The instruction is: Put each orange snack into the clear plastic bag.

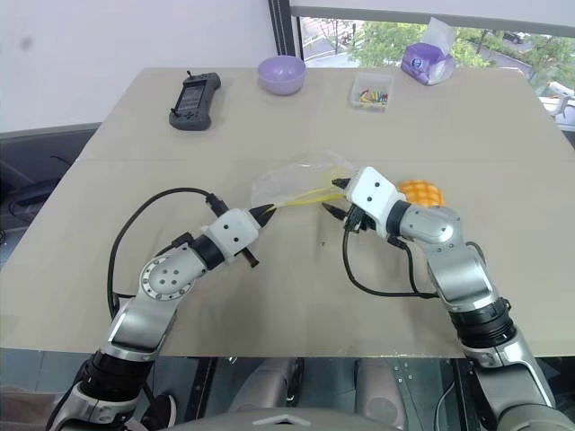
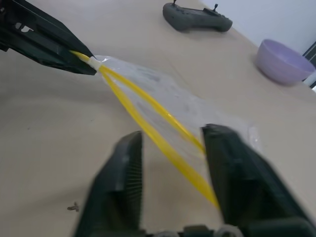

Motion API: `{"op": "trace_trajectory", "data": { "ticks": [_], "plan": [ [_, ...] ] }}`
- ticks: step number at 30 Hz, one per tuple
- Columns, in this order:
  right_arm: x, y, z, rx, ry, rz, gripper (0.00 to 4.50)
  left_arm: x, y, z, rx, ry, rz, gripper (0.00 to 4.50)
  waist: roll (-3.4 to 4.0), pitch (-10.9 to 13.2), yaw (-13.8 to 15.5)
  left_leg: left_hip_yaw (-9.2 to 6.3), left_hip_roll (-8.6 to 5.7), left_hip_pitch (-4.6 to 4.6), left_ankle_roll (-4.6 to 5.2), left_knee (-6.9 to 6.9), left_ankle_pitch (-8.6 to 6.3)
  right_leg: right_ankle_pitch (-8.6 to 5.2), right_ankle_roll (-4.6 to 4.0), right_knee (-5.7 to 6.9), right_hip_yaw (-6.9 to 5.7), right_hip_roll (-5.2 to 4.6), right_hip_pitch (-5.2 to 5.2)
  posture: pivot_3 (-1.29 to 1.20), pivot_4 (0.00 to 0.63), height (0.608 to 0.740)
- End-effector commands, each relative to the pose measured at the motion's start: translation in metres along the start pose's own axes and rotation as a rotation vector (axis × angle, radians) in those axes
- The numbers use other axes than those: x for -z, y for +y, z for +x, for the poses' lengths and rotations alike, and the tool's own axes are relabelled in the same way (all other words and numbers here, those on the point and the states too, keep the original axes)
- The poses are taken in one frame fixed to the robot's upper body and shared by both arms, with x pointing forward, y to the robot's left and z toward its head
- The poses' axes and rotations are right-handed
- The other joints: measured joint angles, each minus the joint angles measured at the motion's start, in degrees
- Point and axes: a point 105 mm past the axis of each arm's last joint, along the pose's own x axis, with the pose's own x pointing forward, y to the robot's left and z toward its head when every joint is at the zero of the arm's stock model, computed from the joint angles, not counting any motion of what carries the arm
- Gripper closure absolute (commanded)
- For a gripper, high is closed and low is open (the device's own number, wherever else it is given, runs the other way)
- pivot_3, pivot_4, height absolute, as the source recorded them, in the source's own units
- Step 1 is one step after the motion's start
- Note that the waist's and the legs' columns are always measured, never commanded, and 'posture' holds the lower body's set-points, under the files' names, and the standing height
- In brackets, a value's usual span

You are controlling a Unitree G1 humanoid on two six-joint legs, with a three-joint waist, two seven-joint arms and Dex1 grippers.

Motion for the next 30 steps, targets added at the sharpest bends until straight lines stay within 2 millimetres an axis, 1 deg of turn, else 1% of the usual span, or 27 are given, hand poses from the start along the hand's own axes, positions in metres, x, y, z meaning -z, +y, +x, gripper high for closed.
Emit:
{"op": "trace_trajectory", "data": {
  "ticks": [1,2,7,12,16,18,23,26,28,30],
  "plan": [
    [-0.006,0.003,0.002,0.009,-0.020,0.068,4.32,-0.007,0.004,-0.001,-0.018,-0.031,0.019,4.50,0.00,0.00,0.00,0.00,0.00,0.00,0.00,0.00,0.00,0.00,0.00,0.00,0.00,0.00,0.00,0.00,0.150,0.740],
    [-0.006,0.005,0.003,0.007,-0.020,0.089,4.42,-0.008,0.004,-0.001,-0.018,-0.031,0.019,4.50,0.00,0.00,0.00,-0.01,0.00,0.00,0.00,0.00,0.00,0.00,0.00,0.00,0.00,0.00,0.00,0.00,0.150,0.740],
    [-0.004,0.004,0.010,0.034,-0.005,0.159,4.42,-0.008,0.003,0.000,-0.015,-0.035,0.021,4.50,0.00,0.00,0.02,-0.01,0.00,0.00,0.00,0.00,0.00,0.00,0.00,0.00,0.00,0.00,0.00,0.00,0.150,0.740],
    [-0.003,-0.005,0.016,0.097,-0.002,0.277,4.42,-0.009,0.003,0.000,-0.013,-0.036,0.023,4.50,0.00,0.00,-0.04,-0.01,0.00,0.00,0.00,0.00,0.00,0.00,0.00,0.01,0.00,0.00,-0.01,0.00,0.150,0.740],
    [-0.002,-0.008,0.019,0.124,0.014,0.318,4.42,-0.009,0.003,-0.001,-0.013,-0.036,0.026,4.50,0.00,0.00,-0.01,-0.01,0.00,0.00,0.00,0.00,0.00,0.00,0.00,0.01,0.00,0.00,-0.01,0.00,0.150,0.740],
    [-0.003,-0.010,0.023,0.143,0.006,0.382,4.42,-0.009,0.002,0.000,-0.010,-0.039,0.028,4.50,0.00,0.00,-0.08,-0.01,0.00,0.01,0.00,0.00,0.00,0.00,0.00,0.01,0.00,0.00,-0.01,0.00,0.150,0.740],
    [-0.006,-0.012,0.026,0.138,0.003,0.486,4.42,-0.010,0.003,0.000,-0.007,-0.042,0.034,4.50,0.00,0.00,-0.08,-0.01,0.01,0.00,0.00,0.00,0.00,0.00,0.00,0.06,0.02,0.01,-0.04,0.00,0.150,0.740],
    [-0.005,-0.013,0.029,0.138,0.019,0.487,4.42,-0.010,0.003,0.000,-0.008,-0.045,0.035,4.50,0.00,0.00,-0.04,-0.01,0.00,0.00,0.00,0.00,0.00,0.00,0.00,0.06,0.01,0.00,-0.04,0.00,0.150,0.740],
    [-0.008,-0.009,0.038,0.122,0.023,0.437,4.42,-0.011,0.002,0.001,-0.004,-0.050,0.033,4.50,0.01,0.00,-0.07,-0.01,-0.01,0.00,0.00,0.00,0.00,0.00,0.00,0.06,0.01,0.00,-0.04,0.00,0.150,0.740],
    [-0.007,0.000,0.048,0.102,0.056,0.348,4.42,-0.012,0.001,0.002,-0.001,-0.055,0.031,4.50,0.01,0.00,-0.30,0.01,-0.01,0.00,0.00,0.00,0.00,0.00,0.00,0.07,0.03,0.00,-0.06,0.00,0.150,0.740]
  ]
}}
